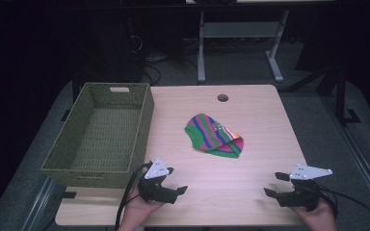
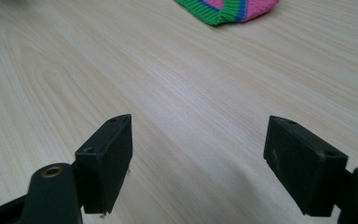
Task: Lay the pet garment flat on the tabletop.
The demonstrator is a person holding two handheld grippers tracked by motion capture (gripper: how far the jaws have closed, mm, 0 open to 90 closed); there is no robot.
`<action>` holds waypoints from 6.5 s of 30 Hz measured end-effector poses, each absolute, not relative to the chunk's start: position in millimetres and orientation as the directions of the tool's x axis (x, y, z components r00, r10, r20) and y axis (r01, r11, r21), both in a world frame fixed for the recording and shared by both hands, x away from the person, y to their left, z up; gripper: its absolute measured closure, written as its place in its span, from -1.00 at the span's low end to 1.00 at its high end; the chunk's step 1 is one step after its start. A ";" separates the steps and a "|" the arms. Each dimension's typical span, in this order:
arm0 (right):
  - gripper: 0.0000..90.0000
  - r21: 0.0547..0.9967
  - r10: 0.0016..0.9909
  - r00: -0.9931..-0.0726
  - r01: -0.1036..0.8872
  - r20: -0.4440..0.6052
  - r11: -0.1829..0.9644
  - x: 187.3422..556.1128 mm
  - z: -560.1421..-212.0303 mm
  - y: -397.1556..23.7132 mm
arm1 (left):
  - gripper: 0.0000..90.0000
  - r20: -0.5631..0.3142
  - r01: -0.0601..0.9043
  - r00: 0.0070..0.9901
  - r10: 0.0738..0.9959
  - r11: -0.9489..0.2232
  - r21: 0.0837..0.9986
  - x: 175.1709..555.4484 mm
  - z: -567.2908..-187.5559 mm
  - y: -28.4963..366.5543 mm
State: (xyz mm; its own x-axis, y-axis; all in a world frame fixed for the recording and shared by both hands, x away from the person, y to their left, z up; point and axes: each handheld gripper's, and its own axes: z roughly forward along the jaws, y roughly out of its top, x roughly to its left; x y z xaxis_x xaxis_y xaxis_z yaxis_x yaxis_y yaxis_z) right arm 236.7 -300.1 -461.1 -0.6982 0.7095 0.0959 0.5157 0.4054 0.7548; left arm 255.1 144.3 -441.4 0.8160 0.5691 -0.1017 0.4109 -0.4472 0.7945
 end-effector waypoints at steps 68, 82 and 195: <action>-0.57 0.653 0.603 -0.781 0.542 0.159 0.529 299.0 -434.2 -252.4 | -0.58 -0.111 0.407 0.829 0.548 -0.457 0.790 255.7 -441.4 142.4; -0.59 0.637 0.571 -0.799 0.541 0.186 0.549 327.4 -418.0 -237.5 | -0.58 -0.118 0.409 0.830 0.546 -0.450 0.794 256.1 -441.2 142.2; -0.63 0.440 0.642 -0.763 0.605 0.079 0.664 477.5 -449.1 -124.6 | -0.57 -0.139 0.411 0.833 0.536 -0.431 0.803 262.0 -438.8 145.7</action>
